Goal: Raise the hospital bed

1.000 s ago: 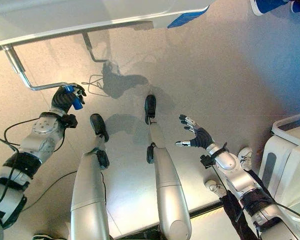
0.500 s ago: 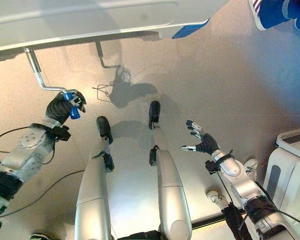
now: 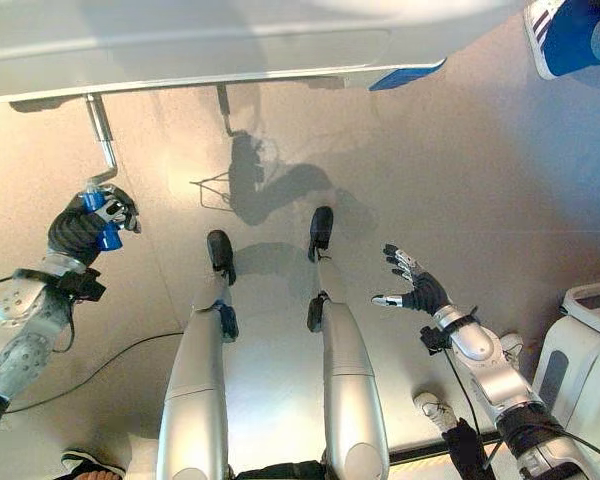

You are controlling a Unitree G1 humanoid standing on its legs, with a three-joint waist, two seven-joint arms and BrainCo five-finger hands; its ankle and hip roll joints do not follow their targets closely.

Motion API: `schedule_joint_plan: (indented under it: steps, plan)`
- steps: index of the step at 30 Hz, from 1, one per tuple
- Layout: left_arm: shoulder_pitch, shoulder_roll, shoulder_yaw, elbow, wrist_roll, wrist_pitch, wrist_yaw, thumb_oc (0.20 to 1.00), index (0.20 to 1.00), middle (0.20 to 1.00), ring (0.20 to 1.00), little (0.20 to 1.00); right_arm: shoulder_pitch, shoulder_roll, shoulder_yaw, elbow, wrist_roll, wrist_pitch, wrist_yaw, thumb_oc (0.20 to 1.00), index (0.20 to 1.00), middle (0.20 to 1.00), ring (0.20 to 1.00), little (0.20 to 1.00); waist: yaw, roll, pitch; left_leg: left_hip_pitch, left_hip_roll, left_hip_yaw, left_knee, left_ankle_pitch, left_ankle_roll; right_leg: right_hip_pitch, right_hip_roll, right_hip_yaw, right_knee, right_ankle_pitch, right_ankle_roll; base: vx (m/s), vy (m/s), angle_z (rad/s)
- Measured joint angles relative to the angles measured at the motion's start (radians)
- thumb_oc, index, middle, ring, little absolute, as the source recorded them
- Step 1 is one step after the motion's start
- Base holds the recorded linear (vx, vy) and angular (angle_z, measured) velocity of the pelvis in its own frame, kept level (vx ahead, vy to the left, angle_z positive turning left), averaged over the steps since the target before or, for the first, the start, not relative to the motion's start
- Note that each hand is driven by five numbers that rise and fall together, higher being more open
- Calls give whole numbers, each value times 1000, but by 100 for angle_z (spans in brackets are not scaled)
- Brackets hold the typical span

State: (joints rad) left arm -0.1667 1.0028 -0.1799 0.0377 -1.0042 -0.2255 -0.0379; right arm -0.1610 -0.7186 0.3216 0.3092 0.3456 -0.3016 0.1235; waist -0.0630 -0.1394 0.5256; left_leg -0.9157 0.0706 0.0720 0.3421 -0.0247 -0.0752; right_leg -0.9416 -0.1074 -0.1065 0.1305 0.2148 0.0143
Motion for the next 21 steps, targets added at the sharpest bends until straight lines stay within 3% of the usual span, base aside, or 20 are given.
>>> schedule_joint_plan:
  steps: [12,21]
  plan:
    - [35,-7,25,3,-12,4,-2,200,200,200,200,200,11,-9,1,-6,-1,-3,1,1000,1000,1000,1000,1000,1,4,0,33,-1,-21,-23,4,-6,31,1,-18,0,-17,-3,6,37,3]
    - [27,-69,52,79,-9,-23,-21,200,200,200,200,200,14,-45,3,-26,1,-4,6,1000,1000,1000,1000,1000,4,7,-1,31,1,-26,-19,4,-7,37,1,-27,0,-17,-3,2,46,2]
